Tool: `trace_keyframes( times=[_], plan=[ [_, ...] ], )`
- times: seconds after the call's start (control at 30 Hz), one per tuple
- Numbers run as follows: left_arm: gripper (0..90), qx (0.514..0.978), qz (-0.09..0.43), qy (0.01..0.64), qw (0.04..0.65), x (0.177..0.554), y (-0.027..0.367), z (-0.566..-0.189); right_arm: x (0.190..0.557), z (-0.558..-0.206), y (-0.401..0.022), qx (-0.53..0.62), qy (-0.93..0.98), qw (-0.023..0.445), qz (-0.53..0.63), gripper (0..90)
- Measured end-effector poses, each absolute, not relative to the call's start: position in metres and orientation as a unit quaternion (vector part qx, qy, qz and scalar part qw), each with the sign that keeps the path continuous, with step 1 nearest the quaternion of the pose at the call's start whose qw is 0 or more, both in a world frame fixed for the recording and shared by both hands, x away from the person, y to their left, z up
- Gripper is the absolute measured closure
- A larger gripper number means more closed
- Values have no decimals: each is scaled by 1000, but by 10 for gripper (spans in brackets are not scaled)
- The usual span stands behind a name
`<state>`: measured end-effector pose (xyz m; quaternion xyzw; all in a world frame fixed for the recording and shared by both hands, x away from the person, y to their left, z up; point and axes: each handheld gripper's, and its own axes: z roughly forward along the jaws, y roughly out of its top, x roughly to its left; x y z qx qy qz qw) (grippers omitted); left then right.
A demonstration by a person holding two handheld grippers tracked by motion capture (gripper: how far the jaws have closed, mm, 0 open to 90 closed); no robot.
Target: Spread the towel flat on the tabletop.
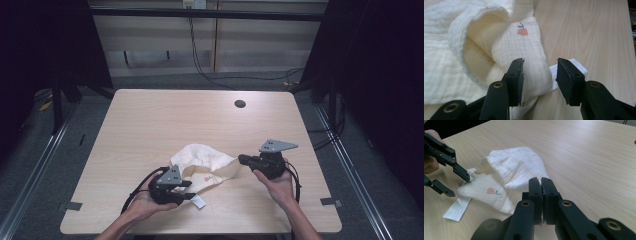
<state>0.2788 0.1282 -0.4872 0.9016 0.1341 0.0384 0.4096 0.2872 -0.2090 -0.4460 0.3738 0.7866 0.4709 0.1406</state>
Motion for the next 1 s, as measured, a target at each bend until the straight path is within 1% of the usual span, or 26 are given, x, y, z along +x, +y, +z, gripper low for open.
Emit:
trace_keyframes(
  times=[0.17, 0.27, 0.3, 0.4, 0.43, 0.47, 0.5, 0.53, 0.63, 0.67, 0.7, 0.77, 0.8, 1.0],
  plan=[
    [585, 910, 49, 126, 392, 278, 122, -492, 289, -449, -209, 375, 789, 136, 467, 878],
    [674, 918, 52, 116, 375, 278, 119, -497, 289, -451, -208, 376, 791, 132, 464, 877],
    [700, 918, 52, 116, 375, 278, 119, -497, 289, -451, -208, 376, 791, 132, 464, 877],
    [819, 917, 48, 122, 377, 277, 120, -497, 290, -451, -210, 379, 789, 132, 465, 878],
    [842, 917, 48, 122, 377, 277, 120, -497, 290, -451, -210, 381, 788, 132, 465, 878],
    [861, 915, 33, 127, 381, 279, 122, -497, 290, -451, -211, 382, 788, 132, 464, 877],
    [867, 915, 33, 127, 381, 279, 122, -497, 290, -451, -211, 382, 788, 132, 464, 877],
    [872, 909, 14, 140, 393, 283, 126, -496, 291, -452, -212, 384, 787, 132, 464, 877],
    [876, 903, 3, 152, 403, 286, 131, -493, 291, -452, -213, 384, 787, 132, 464, 877],
    [876, 892, -21, 161, 422, 289, 137, -488, 291, -452, -214, 384, 786, 132, 466, 877],
    [876, 886, -27, 164, 432, 291, 142, -485, 291, -451, -214, 384, 787, 130, 466, 876],
    [877, 883, -29, 167, 438, 291, 145, -484, 291, -450, -214, 380, 789, 130, 464, 876],
    [876, 876, -29, 174, 449, 293, 153, -481, 291, -449, -215, 380, 786, 128, 470, 877],
    [876, 864, -22, 183, 467, 296, 169, -470, 291, -442, -221, 388, 763, 106, 506, 878]
  ],
)
